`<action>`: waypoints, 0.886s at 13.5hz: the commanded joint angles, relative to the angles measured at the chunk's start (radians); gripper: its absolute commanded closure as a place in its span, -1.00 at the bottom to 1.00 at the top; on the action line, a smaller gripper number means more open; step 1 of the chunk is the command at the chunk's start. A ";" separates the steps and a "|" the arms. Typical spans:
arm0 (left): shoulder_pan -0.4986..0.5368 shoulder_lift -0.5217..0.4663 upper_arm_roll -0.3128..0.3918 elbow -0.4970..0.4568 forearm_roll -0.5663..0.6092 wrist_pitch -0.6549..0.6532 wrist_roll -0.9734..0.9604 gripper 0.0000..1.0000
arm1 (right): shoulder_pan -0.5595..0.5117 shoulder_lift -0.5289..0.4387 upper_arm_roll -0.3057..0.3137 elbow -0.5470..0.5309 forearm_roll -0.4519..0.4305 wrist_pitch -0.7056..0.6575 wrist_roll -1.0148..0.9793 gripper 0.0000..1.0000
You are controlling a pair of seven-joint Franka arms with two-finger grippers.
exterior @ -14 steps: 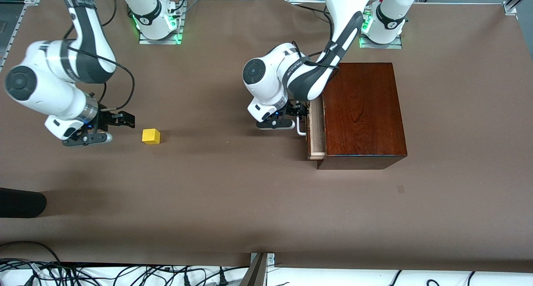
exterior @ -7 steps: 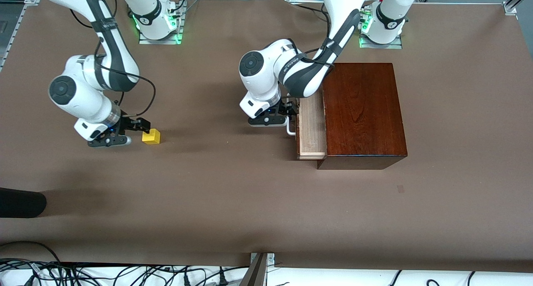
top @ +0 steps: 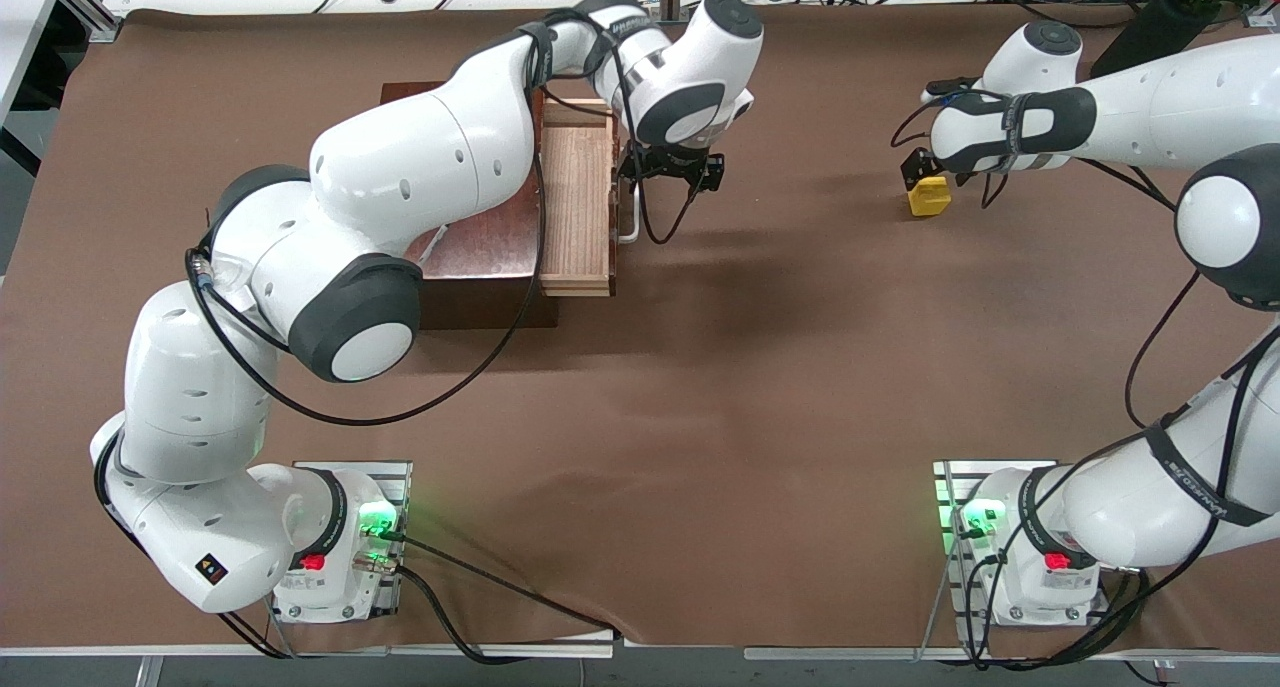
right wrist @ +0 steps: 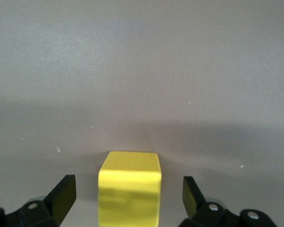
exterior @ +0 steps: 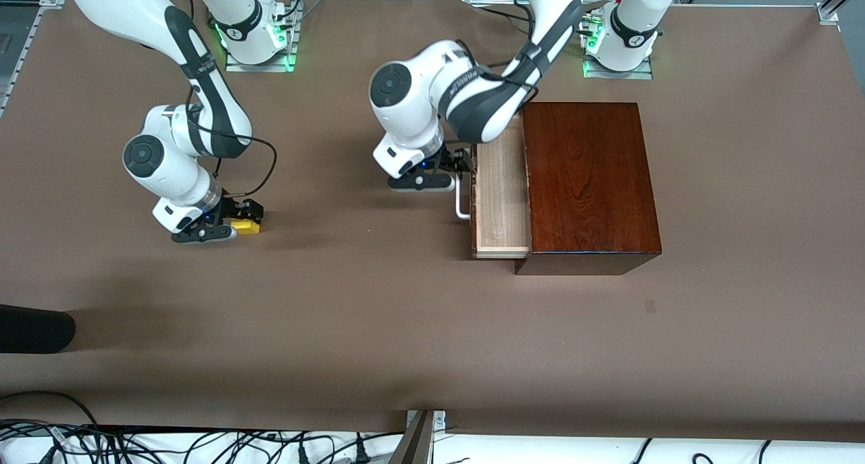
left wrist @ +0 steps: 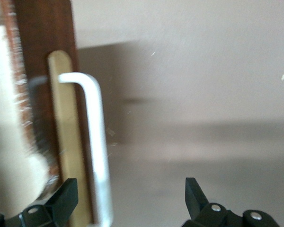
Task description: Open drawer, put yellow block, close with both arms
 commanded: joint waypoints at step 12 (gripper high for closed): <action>0.551 -0.342 0.006 0.031 -0.073 -0.333 0.645 -1.00 | 0.002 -0.003 0.030 0.090 0.017 -0.135 -0.016 1.00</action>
